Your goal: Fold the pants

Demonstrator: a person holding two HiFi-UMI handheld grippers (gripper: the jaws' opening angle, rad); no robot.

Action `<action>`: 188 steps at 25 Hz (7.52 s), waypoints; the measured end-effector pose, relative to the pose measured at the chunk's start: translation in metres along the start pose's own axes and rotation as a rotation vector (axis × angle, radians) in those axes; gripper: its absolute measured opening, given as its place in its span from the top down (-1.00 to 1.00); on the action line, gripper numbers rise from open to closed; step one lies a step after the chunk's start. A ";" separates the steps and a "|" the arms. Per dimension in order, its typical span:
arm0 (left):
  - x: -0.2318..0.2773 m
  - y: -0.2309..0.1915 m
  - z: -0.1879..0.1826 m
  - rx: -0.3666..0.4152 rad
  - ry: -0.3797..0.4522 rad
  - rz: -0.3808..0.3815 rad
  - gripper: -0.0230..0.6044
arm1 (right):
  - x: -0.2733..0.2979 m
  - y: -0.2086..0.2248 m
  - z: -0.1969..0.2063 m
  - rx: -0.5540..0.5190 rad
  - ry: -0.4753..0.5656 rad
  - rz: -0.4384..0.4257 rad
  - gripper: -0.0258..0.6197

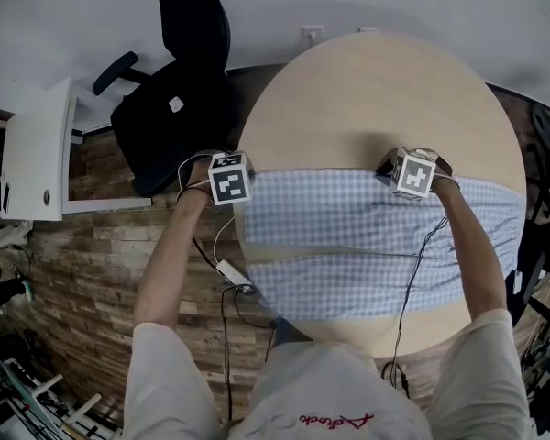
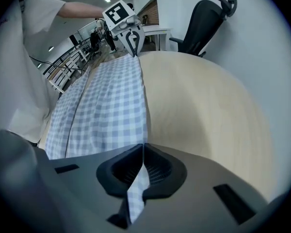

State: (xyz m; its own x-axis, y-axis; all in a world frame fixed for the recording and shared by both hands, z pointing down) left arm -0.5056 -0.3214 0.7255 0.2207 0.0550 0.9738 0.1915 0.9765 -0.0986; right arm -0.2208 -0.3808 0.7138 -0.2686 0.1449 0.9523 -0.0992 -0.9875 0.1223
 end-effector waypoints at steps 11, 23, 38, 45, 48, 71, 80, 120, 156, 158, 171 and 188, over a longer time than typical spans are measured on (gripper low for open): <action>-0.064 0.012 -0.004 -0.013 0.098 -0.286 0.80 | -0.067 -0.024 -0.011 -0.045 0.136 0.230 0.81; -0.135 0.095 -0.016 -0.015 0.125 -0.546 0.80 | -0.141 -0.118 -0.024 -0.173 0.229 0.440 0.81; -0.074 0.276 0.008 -0.089 0.094 -0.656 0.80 | -0.086 -0.291 -0.004 -0.246 0.222 0.465 0.81; -0.037 0.334 0.017 -0.162 0.099 -0.649 0.80 | -0.048 -0.342 0.013 -0.282 0.157 0.436 0.81; -0.024 0.350 0.021 -0.196 0.100 -0.630 0.80 | -0.039 -0.354 0.015 -0.273 0.158 0.429 0.81; 0.057 0.392 0.011 -0.338 0.150 -0.407 0.76 | 0.032 -0.381 0.047 -0.209 0.149 0.333 0.80; -0.023 0.352 -0.073 -0.466 0.516 -0.546 0.77 | -0.043 -0.348 0.020 0.344 0.640 0.423 0.80; 0.004 0.343 -0.381 -0.310 0.994 0.072 0.81 | -0.190 -0.452 0.280 1.265 0.899 1.155 0.83; 0.066 0.282 -0.446 -0.679 0.513 -0.311 0.80 | -0.230 -0.112 0.507 0.503 0.531 0.584 0.83; 0.068 0.282 -0.439 -0.654 0.456 -0.318 0.80 | -0.218 -0.098 0.503 0.378 0.413 0.516 0.83; 0.091 0.284 -0.425 -0.537 0.216 -0.178 0.56 | -0.166 -0.030 0.483 -0.136 -0.075 0.136 0.41; 0.094 0.289 -0.424 -0.485 0.173 -0.102 0.61 | -0.186 -0.034 0.488 -0.161 -0.013 0.188 0.73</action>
State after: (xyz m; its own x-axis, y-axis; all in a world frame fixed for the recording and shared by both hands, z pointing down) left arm -0.0237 -0.1227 0.7020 0.3247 -0.1106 0.9393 0.6322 0.7641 -0.1286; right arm 0.3003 -0.4042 0.6685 -0.2841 -0.0421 0.9579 -0.2003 -0.9744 -0.1022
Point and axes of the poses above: the fingertips, and each gripper's own axes: x forward along the fingers, y to its right, z out of its underside, the point moved 3 cm from there along -x, backward along the fingers, and after that the axes turned 1 degree about -x, right-handed, at the moved point
